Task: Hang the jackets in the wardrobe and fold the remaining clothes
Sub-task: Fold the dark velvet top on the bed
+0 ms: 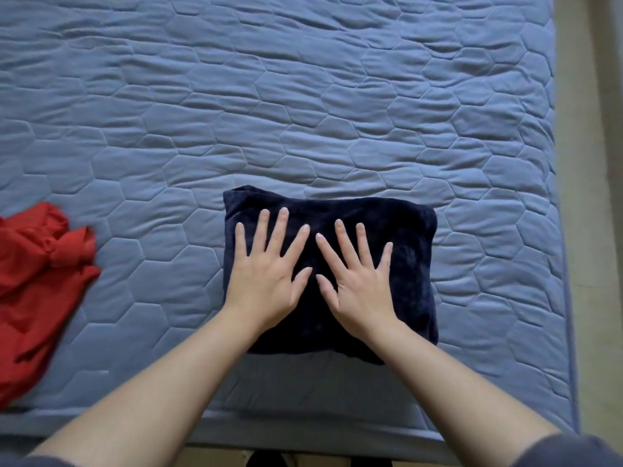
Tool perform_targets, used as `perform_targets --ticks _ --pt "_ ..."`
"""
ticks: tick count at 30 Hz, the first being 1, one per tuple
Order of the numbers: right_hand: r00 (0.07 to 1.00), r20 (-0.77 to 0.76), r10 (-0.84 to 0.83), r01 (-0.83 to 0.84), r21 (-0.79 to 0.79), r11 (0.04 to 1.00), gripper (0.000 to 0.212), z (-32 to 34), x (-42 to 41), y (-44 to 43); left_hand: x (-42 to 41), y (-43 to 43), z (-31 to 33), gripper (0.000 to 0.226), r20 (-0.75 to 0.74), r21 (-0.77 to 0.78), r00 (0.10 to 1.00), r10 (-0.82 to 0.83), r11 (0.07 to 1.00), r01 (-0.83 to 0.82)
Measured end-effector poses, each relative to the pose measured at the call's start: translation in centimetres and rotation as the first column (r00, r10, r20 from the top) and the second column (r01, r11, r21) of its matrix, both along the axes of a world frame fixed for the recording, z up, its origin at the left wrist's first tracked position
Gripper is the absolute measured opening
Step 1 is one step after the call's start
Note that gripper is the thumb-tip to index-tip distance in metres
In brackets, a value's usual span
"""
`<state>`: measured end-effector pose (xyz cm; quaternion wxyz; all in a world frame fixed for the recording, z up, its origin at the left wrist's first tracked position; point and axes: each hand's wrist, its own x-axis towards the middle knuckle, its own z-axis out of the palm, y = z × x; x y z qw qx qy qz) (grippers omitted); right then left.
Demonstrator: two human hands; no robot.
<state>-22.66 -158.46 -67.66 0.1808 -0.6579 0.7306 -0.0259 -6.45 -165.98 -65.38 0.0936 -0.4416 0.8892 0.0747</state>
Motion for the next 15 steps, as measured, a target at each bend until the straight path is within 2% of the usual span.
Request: perform_targets --ticks 2,4,9,13,15 --pt "0.997 -0.072 -0.006 0.010 0.063 0.998 0.062 -2.4 -0.6 -0.6 0.3 -1.3 -2.4 0.064 0.091 0.039 0.992 0.087 0.995 -0.091" --pt "0.992 -0.121 -0.019 0.030 0.093 0.995 0.063 -4.4 -1.5 -1.5 0.1 -2.6 -4.8 0.066 0.121 0.064 0.979 0.163 0.983 -0.171" --pt "0.981 -0.171 -0.090 0.099 0.045 0.994 0.065 -8.2 -2.8 -3.1 -0.9 -4.3 -9.2 0.071 0.070 0.037 0.983 0.170 0.984 -0.172" --pt "0.983 -0.154 -0.097 0.096 -0.011 0.995 0.065 -9.0 -2.8 -3.1 -0.7 -4.9 -10.6 0.074 0.027 0.018 0.982 0.185 0.983 -0.185" --pt "0.971 -0.159 -0.180 0.183 0.002 0.983 0.067 -8.6 -2.8 -2.9 -0.5 -4.7 -10.3 0.072 -0.024 0.028 0.977 0.214 0.977 -0.213"
